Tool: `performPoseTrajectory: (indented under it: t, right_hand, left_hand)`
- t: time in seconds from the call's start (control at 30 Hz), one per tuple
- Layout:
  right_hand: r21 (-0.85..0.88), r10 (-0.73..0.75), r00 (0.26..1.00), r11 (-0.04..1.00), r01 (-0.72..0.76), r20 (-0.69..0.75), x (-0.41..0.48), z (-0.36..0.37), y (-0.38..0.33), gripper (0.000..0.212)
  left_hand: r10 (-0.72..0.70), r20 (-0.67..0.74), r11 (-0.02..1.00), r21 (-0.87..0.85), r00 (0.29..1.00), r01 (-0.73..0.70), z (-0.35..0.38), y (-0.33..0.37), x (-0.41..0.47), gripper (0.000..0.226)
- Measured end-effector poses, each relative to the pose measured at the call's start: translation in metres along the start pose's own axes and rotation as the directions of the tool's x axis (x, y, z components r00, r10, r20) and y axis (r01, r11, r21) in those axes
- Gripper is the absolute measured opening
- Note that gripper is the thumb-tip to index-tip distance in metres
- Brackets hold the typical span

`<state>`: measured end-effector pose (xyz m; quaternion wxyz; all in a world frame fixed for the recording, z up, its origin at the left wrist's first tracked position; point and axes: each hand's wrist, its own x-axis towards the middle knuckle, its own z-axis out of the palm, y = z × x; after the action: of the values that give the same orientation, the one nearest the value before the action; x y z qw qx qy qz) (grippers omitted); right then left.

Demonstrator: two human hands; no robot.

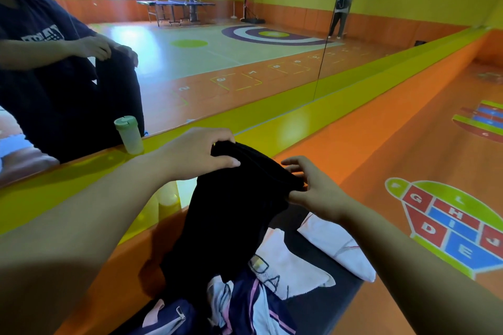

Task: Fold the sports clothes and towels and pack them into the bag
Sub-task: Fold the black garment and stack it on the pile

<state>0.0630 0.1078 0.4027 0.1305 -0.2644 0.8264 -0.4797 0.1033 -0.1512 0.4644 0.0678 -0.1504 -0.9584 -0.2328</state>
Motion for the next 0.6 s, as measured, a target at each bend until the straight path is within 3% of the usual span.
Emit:
performPoseTrajectory:
  t: [0.1, 0.17, 0.4, 0.6]
  right_hand:
    - [-0.054, 0.000, 1.000, 0.999, 0.001, 0.011, -0.004, -0.004, -0.004, 0.072]
    - [-0.140, 0.010, 0.998, 0.990, -0.018, -0.056, -0.005, -0.008, -0.002, 0.072]
    - [-0.311, 0.020, 0.983, 0.947, -0.077, -0.182, -0.024, -0.041, 0.001, 0.027]
    - [-0.486, 0.073, 0.986, 0.863, -0.137, -0.148, -0.060, -0.064, 0.010, 0.018]
  left_hand:
    - [0.006, 0.008, 1.000, -0.025, 1.000, -0.005, 0.001, 0.002, 0.002, 0.018]
    - [0.022, 0.004, 0.999, -0.030, 1.000, -0.022, 0.001, 0.002, 0.003, 0.023]
    - [0.028, 0.064, 0.999, 0.034, 0.998, -0.030, 0.019, 0.008, 0.012, 0.014]
    - [0.106, 0.222, 0.985, 0.113, 0.969, -0.134, 0.057, 0.026, 0.024, 0.024]
